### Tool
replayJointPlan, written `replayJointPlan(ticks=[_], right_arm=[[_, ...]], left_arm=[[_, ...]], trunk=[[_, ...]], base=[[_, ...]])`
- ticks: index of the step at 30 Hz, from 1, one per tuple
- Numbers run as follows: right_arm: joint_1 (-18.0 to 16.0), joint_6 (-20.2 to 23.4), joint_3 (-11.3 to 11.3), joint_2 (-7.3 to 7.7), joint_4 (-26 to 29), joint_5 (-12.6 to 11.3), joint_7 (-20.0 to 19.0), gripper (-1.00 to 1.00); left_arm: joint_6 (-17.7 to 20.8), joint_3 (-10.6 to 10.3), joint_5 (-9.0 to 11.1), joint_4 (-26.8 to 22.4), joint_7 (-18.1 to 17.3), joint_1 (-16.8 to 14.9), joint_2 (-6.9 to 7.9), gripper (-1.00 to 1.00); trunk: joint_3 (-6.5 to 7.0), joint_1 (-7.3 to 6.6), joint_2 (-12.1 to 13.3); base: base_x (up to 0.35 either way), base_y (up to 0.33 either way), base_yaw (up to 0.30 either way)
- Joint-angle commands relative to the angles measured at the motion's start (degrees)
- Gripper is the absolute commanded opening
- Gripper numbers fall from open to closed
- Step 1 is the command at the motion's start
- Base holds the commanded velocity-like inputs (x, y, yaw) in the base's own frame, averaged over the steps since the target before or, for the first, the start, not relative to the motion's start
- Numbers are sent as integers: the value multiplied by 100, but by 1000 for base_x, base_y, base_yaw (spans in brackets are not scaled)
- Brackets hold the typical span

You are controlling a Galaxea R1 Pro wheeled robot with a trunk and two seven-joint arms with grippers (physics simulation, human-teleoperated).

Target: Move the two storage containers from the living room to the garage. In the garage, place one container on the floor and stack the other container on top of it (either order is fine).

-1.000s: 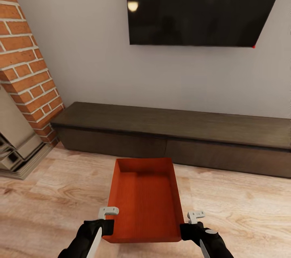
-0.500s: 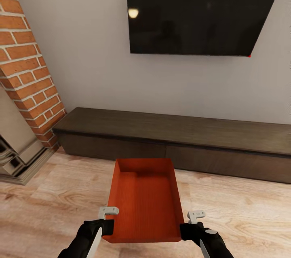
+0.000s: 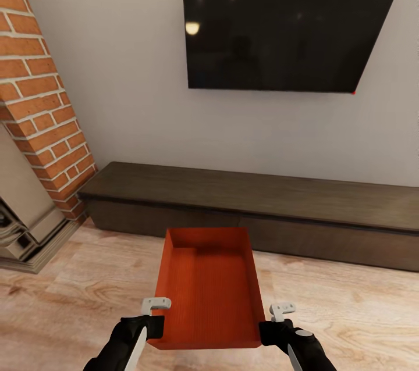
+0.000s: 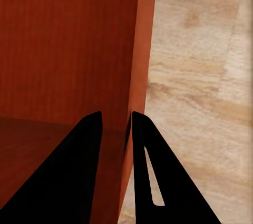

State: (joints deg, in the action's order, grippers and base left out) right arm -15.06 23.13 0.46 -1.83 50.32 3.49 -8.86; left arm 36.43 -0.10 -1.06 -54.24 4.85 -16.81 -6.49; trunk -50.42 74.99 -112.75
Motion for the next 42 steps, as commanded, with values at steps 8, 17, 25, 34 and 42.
replayJointPlan(ticks=[8, 17, 25, 34, 42], right_arm=[[3, 42, 6, -1, 4, -50, -54, -100], [3, 42, 6, -1, 4, -50, -54, -100], [3, 24, 6, -1, 4, -34, -54, -100], [3, 15, -5, -1, 4, -32, -61, -100], [3, 8, -1, -1, 4, -5, -48, -100]], left_arm=[[31, 28, -8, -26, 16, -7, -1, -100], [32, 28, -8, -23, 16, -7, -1, -100], [31, 28, -8, -19, 16, -7, -1, -100], [32, 28, -8, -21, 16, -7, -1, -100], [32, 28, -8, -23, 16, -7, -1, -100]], trunk=[[214, -177, 320], [459, -375, 681], [674, -550, 1002], [920, -748, 1363], [1139, -924, 1684]], base=[[0, 0, 0], [0, 0, 0], [0, 0, 0], [0, 0, 0], [0, 0, 0]])
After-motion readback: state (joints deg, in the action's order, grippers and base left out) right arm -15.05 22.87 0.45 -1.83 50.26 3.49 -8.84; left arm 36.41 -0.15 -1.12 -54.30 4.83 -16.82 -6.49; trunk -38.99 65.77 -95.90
